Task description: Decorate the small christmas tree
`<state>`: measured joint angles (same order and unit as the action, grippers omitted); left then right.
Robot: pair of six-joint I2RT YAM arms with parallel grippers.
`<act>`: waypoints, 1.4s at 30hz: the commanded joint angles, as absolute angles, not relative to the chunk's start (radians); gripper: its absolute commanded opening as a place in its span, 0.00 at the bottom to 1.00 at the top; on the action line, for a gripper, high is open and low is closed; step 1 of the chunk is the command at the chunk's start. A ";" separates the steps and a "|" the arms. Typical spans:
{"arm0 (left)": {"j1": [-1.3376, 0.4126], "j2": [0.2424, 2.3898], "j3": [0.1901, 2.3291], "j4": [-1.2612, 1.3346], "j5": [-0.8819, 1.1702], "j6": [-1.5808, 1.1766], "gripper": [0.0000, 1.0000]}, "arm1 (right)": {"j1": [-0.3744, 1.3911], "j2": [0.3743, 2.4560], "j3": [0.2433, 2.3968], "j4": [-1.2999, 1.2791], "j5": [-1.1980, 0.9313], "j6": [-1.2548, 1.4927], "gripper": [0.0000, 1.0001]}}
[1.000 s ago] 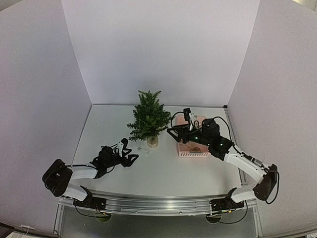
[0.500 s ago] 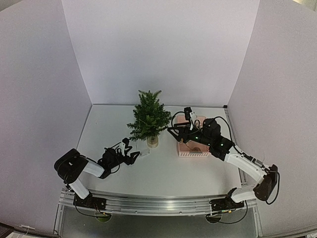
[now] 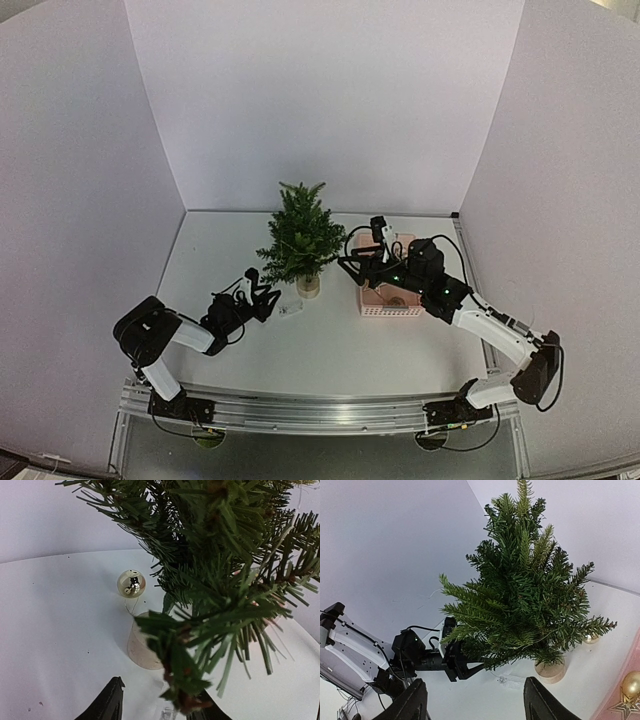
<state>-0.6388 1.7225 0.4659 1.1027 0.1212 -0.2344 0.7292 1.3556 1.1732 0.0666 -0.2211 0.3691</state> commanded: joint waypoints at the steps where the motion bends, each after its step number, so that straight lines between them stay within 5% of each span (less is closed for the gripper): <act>1: -0.638 1.743 0.502 1.116 0.123 -0.229 0.39 | 0.731 1.344 1.201 0.101 -0.215 0.353 0.64; 8: -0.640 1.749 0.522 1.092 0.151 -0.230 0.26 | 0.732 1.333 1.191 0.100 -0.200 0.357 0.64; 14: -0.640 1.740 0.511 1.069 0.139 -0.246 0.01 | 0.731 1.331 1.195 0.100 -0.190 0.357 0.65; 24: -0.640 1.624 0.523 0.982 0.238 -0.410 0.00 | 0.730 1.331 1.193 0.074 -0.186 0.361 0.65; 31: -0.640 1.540 0.548 0.903 0.379 -0.578 0.00 | 0.730 1.278 0.999 0.084 -0.134 0.223 0.69; 37: -0.640 1.492 0.577 0.832 0.429 -0.593 0.00 | 0.793 1.436 0.993 0.116 -0.149 0.063 0.70; 42: -0.640 1.481 0.592 0.807 0.446 -0.629 0.00 | 0.940 1.539 0.891 0.393 0.014 -0.118 0.71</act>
